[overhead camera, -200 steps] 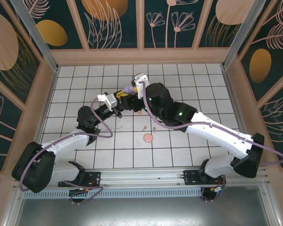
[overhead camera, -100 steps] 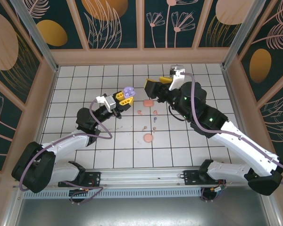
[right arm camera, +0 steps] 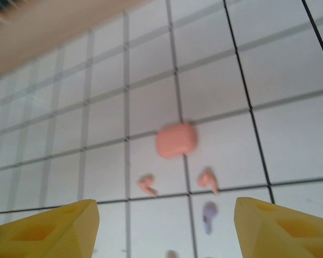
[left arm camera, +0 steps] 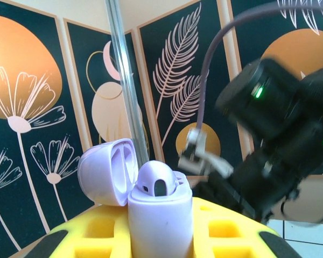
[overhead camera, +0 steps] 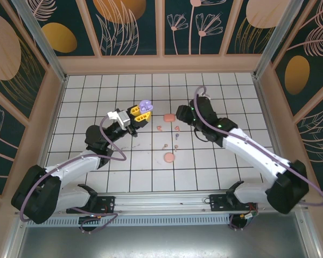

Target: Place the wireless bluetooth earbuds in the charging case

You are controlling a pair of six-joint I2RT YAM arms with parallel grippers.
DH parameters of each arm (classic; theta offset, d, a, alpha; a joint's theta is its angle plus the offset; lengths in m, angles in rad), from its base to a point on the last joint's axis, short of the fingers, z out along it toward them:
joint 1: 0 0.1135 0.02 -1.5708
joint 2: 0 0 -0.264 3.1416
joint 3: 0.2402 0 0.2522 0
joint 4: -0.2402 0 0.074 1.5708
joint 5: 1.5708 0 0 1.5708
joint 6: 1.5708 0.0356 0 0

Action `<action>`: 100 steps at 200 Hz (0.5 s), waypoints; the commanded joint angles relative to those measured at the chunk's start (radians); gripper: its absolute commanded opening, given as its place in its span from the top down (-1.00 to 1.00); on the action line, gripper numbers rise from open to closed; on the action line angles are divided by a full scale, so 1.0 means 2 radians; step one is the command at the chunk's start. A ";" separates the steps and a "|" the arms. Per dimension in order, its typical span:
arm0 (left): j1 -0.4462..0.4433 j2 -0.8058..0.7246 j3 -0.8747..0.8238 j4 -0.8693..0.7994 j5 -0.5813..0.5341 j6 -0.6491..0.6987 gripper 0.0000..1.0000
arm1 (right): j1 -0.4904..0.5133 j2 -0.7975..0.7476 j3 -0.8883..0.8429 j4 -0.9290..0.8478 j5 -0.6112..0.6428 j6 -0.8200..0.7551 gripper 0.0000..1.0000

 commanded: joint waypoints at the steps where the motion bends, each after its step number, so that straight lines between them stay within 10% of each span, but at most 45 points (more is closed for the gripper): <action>1: -0.002 -0.015 -0.007 0.012 -0.002 -0.007 1.00 | -0.006 0.043 0.000 -0.033 -0.012 0.023 -0.31; 100: -0.002 -0.024 -0.016 0.017 -0.006 -0.011 1.00 | -0.009 0.215 0.051 -0.051 -0.061 0.012 0.03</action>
